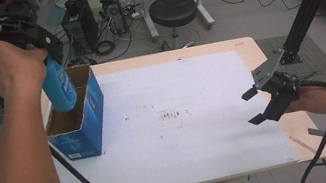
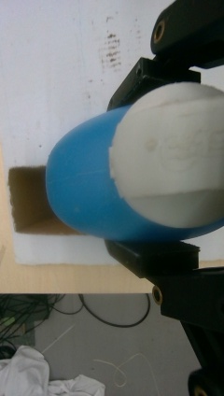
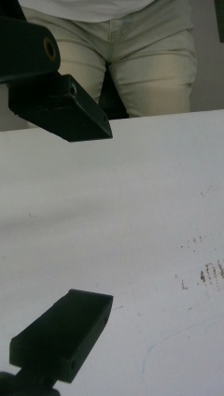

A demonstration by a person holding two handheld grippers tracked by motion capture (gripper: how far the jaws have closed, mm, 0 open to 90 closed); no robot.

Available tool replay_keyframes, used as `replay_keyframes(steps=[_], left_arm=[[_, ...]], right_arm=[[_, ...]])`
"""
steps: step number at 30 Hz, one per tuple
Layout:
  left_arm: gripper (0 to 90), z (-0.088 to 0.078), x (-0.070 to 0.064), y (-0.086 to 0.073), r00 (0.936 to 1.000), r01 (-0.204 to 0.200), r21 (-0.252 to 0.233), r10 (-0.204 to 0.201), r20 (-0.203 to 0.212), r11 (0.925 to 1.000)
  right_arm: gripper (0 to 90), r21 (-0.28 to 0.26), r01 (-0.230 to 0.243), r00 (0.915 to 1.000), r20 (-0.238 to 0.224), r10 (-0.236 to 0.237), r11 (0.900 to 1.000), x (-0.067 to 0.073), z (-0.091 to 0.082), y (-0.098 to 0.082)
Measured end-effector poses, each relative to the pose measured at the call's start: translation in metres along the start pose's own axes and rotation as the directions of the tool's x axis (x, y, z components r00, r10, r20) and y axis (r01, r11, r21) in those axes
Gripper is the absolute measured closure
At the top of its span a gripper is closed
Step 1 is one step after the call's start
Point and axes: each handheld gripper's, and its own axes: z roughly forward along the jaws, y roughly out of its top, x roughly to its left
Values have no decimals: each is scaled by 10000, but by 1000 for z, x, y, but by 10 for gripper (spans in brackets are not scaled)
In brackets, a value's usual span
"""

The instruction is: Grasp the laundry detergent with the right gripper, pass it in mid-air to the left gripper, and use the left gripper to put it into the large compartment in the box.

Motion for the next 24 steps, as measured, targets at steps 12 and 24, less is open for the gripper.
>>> replay_keyframes(steps=[12, 24], left_arm=[[377, 50, 16, -9, 9999, -10, 198, 7, 113, 9998], [377, 107, 17, -23, 9996, -202, 338, 196, 188, 9992]], right_arm=[[169, -97, -264, 9996, 29, 264, 9996, -2, 2, -4], [173, 36, -567, 9984, 32, 567, 9984, -2, 6, -5]])
